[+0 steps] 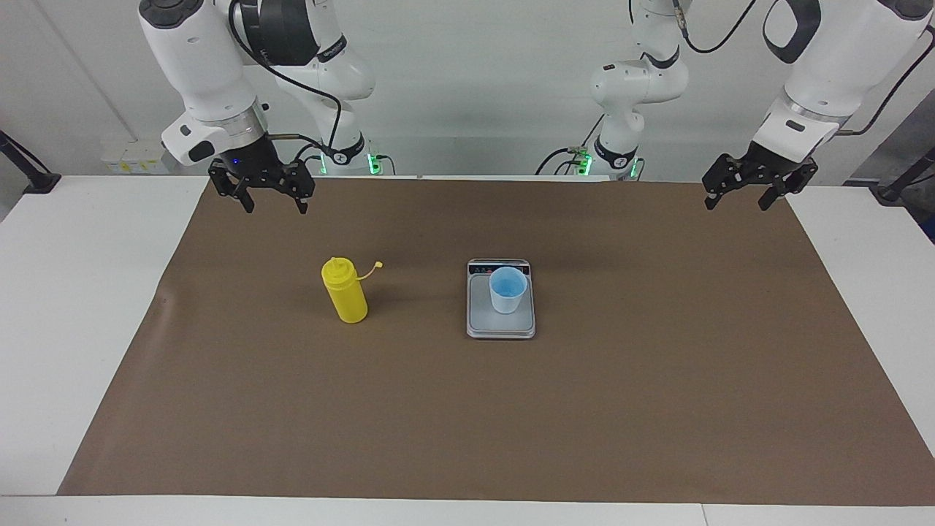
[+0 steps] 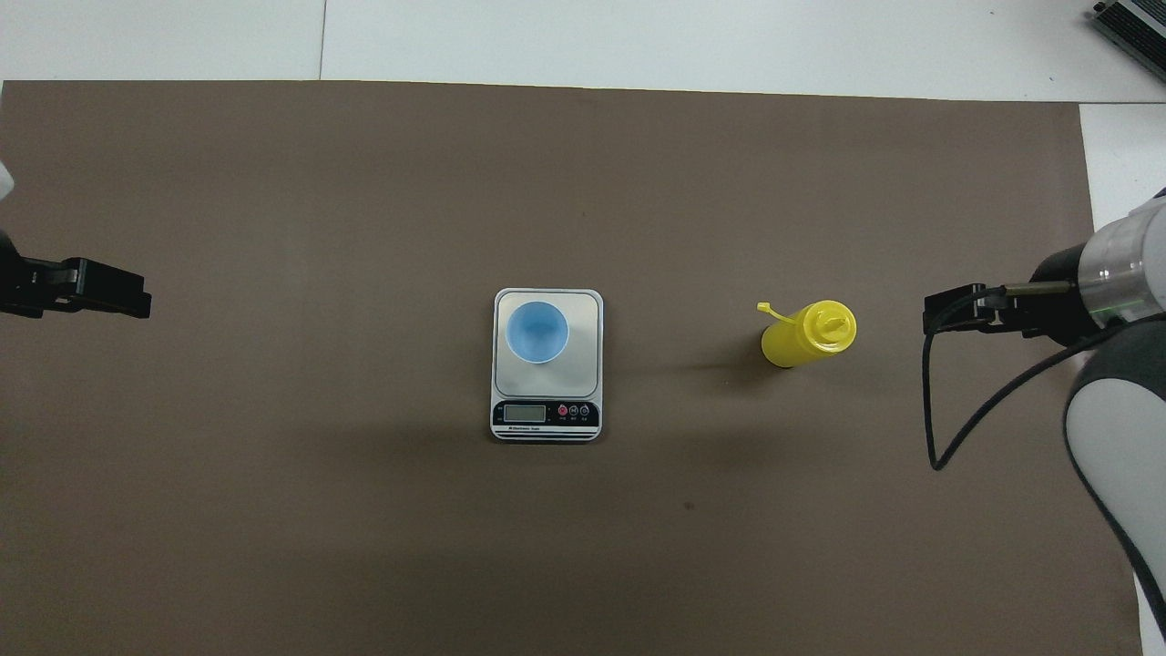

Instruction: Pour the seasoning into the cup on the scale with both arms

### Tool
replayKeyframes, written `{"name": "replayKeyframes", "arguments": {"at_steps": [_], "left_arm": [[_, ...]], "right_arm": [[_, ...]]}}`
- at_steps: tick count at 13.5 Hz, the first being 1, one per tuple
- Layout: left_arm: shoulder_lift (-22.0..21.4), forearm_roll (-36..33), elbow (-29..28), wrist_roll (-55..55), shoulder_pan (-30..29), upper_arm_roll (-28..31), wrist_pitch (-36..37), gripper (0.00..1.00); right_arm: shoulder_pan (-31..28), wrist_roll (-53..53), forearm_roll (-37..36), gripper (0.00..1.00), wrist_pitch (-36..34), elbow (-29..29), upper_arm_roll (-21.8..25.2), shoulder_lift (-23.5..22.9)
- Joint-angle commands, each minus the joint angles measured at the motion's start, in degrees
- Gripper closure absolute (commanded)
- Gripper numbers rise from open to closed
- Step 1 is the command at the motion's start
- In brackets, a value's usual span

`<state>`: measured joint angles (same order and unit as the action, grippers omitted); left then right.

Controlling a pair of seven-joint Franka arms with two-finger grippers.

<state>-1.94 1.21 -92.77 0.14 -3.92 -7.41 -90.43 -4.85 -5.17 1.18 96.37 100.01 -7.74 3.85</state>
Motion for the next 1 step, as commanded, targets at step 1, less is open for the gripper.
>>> {"name": "replayKeyframes", "arguments": {"at_steps": [1], "left_arm": [[-0.52, -0.33, -0.39, 0.30, -0.65, -0.41, 0.52, 0.00]], "right_arm": [[-0.33, -0.89, 1.36, 0.00, 0.93, 1.50, -0.26, 1.24]]}}
